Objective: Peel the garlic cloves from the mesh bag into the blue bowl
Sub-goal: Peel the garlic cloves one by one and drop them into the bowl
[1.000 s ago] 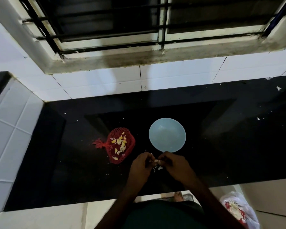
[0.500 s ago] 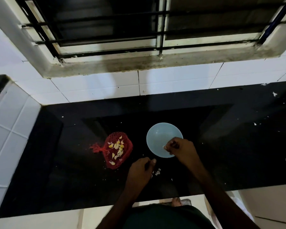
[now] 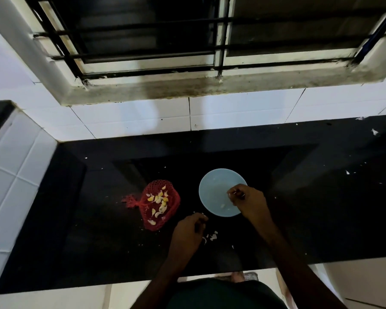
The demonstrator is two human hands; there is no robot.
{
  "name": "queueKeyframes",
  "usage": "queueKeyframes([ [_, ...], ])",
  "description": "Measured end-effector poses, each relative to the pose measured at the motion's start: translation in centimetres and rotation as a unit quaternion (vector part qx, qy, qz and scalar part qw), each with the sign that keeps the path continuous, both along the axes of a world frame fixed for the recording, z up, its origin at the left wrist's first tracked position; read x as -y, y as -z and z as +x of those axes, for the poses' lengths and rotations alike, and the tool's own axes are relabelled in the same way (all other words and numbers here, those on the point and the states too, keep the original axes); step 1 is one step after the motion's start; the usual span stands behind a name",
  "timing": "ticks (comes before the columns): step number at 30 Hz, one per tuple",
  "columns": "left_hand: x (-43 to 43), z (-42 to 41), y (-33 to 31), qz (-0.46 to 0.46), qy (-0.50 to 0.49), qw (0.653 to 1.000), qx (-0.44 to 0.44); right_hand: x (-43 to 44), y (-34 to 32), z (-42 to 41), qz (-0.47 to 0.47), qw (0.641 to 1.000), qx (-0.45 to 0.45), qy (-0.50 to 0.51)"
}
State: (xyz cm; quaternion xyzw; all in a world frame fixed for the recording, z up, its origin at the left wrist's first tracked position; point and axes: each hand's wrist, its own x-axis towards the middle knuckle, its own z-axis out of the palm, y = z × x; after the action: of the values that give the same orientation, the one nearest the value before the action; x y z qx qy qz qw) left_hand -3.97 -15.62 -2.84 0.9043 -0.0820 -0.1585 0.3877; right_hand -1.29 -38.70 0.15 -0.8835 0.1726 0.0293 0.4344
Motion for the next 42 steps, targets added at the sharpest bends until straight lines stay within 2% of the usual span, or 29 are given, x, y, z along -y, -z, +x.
queueKeyframes([
  [4,-0.2,0.5,-0.8,-0.035,-0.040,0.999,-0.006,0.1,0.1,-1.1,0.034,0.999,0.023,0.027],
  [8,-1.4,0.6,-1.5,-0.053,-0.090,0.994,-0.013,-2.3,-0.4,-1.6,0.029,0.999,0.013,-0.029],
  [11,-3.3,0.4,-0.9,-0.053,-0.129,0.990,-0.013,-6.0,-0.6,-0.8,-0.033,0.991,-0.001,-0.127],
  [15,-7.3,0.3,-0.2,0.013,-0.154,0.988,-0.014,-11.0,-0.4,1.6,-0.090,0.970,0.013,-0.225],
  [17,-9.2,0.3,-0.1,0.019,-0.184,0.982,-0.019,-13.0,-0.1,3.1,-0.115,0.959,0.021,-0.258],
  [24,-13.6,0.7,0.4,0.002,-0.242,0.970,-0.029,-19.1,1.3,7.5,-0.167,0.932,0.006,-0.321],
  [29,-14.4,1.8,-0.2,-0.010,-0.252,0.967,-0.026,-22.3,1.3,9.1,-0.209,0.906,0.059,-0.362],
  [32,-14.8,2.4,-0.6,-0.023,-0.262,0.965,-0.016,-23.2,1.9,9.7,-0.243,0.890,0.051,-0.383],
  [38,-15.5,2.4,-0.4,-0.045,-0.263,0.964,-0.016,-23.4,2.8,10.1,-0.232,0.906,0.042,-0.351],
  [42,-15.5,2.4,-0.3,-0.042,-0.257,0.965,-0.029,-22.9,2.1,10.4,-0.160,0.935,0.053,-0.313],
])
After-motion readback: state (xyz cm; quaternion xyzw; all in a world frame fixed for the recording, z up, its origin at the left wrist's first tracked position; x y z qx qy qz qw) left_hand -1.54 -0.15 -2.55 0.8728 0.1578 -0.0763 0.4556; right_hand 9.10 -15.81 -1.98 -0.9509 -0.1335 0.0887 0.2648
